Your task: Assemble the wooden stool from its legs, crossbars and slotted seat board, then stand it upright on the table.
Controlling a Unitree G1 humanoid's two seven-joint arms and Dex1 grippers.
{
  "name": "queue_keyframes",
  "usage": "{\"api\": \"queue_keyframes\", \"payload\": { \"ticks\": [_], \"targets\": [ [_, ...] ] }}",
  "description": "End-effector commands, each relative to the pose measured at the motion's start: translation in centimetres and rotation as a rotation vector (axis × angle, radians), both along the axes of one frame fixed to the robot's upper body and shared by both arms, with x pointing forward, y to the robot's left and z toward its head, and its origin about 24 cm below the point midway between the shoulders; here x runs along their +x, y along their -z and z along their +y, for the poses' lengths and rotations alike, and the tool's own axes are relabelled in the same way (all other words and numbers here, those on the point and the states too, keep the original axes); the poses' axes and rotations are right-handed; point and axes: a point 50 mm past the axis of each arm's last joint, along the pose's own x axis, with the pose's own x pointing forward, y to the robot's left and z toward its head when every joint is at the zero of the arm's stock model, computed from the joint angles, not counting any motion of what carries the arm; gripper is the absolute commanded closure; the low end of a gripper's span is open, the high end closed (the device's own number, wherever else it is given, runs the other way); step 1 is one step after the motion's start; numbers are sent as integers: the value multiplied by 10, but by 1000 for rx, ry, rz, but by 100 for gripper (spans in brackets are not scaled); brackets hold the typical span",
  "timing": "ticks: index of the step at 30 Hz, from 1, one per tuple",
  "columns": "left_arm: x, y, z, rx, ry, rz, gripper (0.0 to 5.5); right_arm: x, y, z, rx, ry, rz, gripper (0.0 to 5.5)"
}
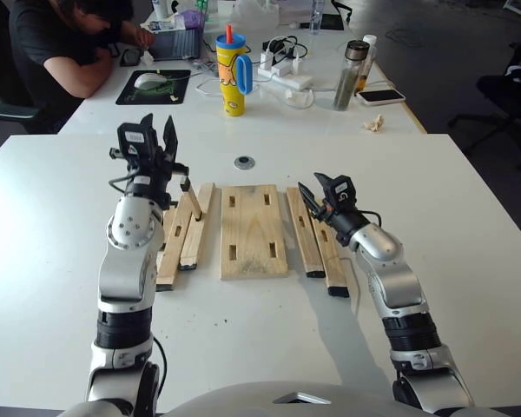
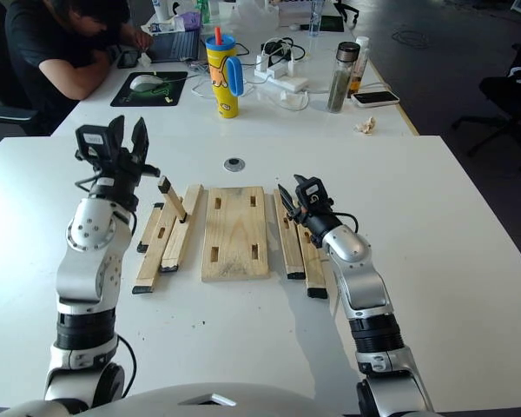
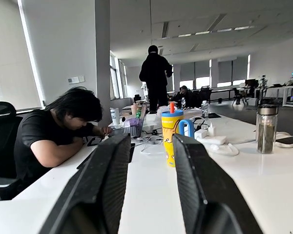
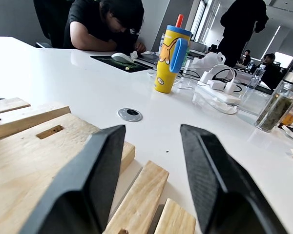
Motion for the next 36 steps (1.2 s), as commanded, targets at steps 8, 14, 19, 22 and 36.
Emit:
{"api": "queue_keyframes", "payload": {
  "ticks": [8, 14, 19, 22, 36],
  "targets": [
    [43, 5, -4, -19, 167, 149, 546, 6, -3, 8, -7, -6, -31, 343],
    [45, 0, -8, -70, 180, 136, 546, 6, -1, 8, -4, 1, -28, 343],
    [49, -45, -9, -49, 175, -5, 546, 3, 2, 9, -5, 2, -22, 343],
    [48, -61, -8, -43, 171, -53, 546, 3, 2, 9, -7, 4, -21, 343],
    [46, 26, -14, -34, 188, 309, 546, 0, 2, 9, -7, -3, -22, 343]
  ]
}}
